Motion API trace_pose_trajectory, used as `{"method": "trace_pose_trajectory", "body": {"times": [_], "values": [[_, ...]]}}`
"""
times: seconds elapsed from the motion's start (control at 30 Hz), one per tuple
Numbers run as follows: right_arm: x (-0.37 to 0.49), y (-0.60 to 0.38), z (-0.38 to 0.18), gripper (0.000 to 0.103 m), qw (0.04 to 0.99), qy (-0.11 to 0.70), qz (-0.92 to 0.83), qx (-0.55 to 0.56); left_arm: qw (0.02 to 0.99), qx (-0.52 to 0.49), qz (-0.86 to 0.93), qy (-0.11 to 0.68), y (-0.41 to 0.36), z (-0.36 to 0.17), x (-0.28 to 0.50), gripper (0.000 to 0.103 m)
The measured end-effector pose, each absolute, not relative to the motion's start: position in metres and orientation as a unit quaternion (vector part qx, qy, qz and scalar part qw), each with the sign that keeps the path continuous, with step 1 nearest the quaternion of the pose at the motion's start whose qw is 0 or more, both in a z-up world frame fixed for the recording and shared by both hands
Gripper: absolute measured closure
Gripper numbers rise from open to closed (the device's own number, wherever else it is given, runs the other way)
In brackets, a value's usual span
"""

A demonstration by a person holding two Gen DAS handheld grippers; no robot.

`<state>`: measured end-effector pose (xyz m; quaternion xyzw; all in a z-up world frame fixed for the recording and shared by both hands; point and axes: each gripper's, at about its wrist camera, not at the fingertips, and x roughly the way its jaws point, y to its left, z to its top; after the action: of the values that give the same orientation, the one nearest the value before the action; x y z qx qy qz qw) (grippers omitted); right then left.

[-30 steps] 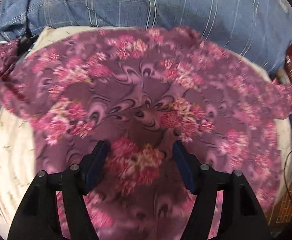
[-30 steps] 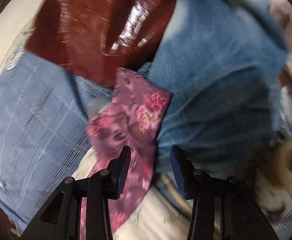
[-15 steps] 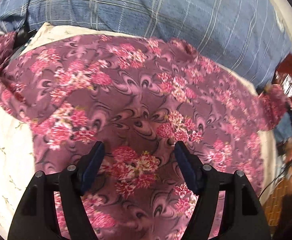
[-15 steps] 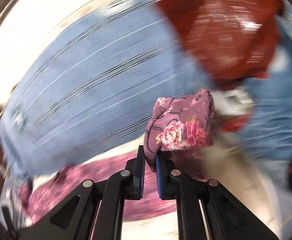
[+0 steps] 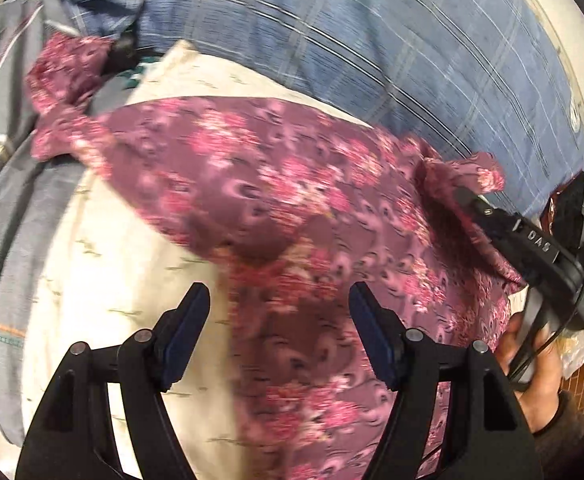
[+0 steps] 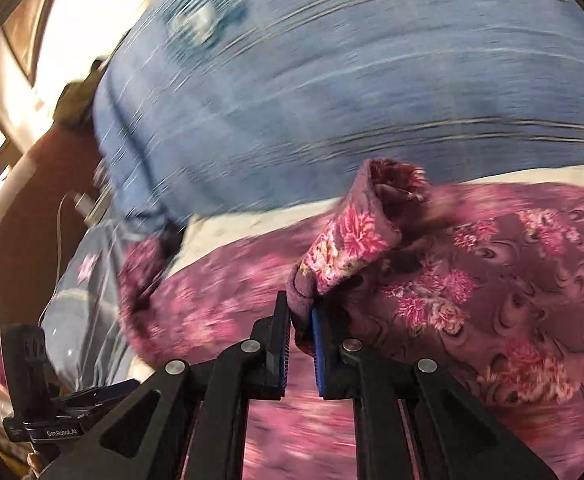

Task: Fold small clothes

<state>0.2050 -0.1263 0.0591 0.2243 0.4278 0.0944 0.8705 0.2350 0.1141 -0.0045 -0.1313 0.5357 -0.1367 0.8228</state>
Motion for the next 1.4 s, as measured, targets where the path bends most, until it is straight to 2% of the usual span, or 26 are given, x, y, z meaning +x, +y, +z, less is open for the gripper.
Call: {"method": "trace_pose_trajectory", "body": {"times": [0.03, 0.13, 0.17, 0.23, 0.33, 0.63, 0.77, 0.83, 0.87, 0.93, 1.13, 1.17, 1.2, 1.23, 1.27, 1.4], "values": [[0.208, -0.111, 0.056, 0.093, 0.867, 0.431, 0.109, 0.226, 0.822, -0.137, -0.134, 0.536, 0.12, -0.006, 0.236, 0.032], [0.213, -0.078, 0.042, 0.076, 0.844, 0.463, 0.136, 0.234, 0.821, -0.159, -0.125, 0.534, 0.138, -0.007, 0.239, 0.032], [0.214, -0.069, 0.036, 0.067, 0.837, 0.475, 0.137, 0.235, 0.82, -0.167, -0.122, 0.534, 0.143, -0.008, 0.239, 0.032], [0.206, -0.06, 0.022, 0.067, 0.815, 0.505, 0.145, 0.244, 0.816, -0.178, -0.123, 0.537, 0.146, -0.008, 0.24, 0.032], [0.181, -0.072, 0.025, 0.067, 0.813, 0.491, 0.157, 0.271, 0.813, -0.173, -0.135, 0.54, 0.136, -0.006, 0.243, 0.032], [0.081, -0.211, 0.042, 0.065, 0.833, 0.445, 0.047, 0.326, 0.753, -0.194, -0.208, 0.593, 0.035, -0.026, 0.278, 0.03], [0.057, -0.251, 0.04, 0.065, 0.827, 0.428, 0.024, 0.364, 0.767, -0.209, -0.186, 0.577, 0.006, -0.032, 0.297, 0.032], [0.049, -0.263, 0.039, 0.065, 0.827, 0.417, 0.016, 0.377, 0.778, -0.213, -0.177, 0.564, 0.0, -0.028, 0.304, 0.066], [0.044, -0.272, 0.038, 0.065, 0.825, 0.41, 0.011, 0.388, 0.778, -0.22, -0.178, 0.561, 0.001, -0.026, 0.306, 0.095], [0.039, -0.281, 0.035, 0.065, 0.822, 0.404, 0.003, 0.401, 0.785, -0.242, -0.17, 0.544, 0.011, -0.018, 0.306, 0.094], [0.049, -0.307, 0.014, 0.064, 0.799, 0.38, -0.027, 0.464, 0.831, -0.216, -0.132, 0.496, 0.039, 0.015, 0.295, 0.094], [0.051, -0.311, 0.01, 0.066, 0.794, 0.372, -0.032, 0.48, 0.829, -0.221, -0.134, 0.497, 0.043, 0.017, 0.294, 0.094], [0.054, -0.315, 0.007, 0.083, 0.788, 0.36, -0.027, 0.499, 0.825, -0.224, -0.136, 0.5, 0.047, 0.017, 0.292, 0.094], [0.055, -0.316, 0.008, 0.095, 0.789, 0.355, -0.025, 0.501, 0.824, -0.222, -0.135, 0.503, 0.049, 0.016, 0.29, 0.094], [0.058, -0.316, 0.012, 0.098, 0.796, 0.349, -0.025, 0.494, 0.825, -0.214, -0.132, 0.507, 0.051, 0.013, 0.288, 0.093], [0.057, -0.317, 0.011, 0.098, 0.807, 0.376, -0.061, 0.451, 0.798, -0.185, -0.12, 0.561, 0.054, -0.023, 0.29, 0.09]]}}
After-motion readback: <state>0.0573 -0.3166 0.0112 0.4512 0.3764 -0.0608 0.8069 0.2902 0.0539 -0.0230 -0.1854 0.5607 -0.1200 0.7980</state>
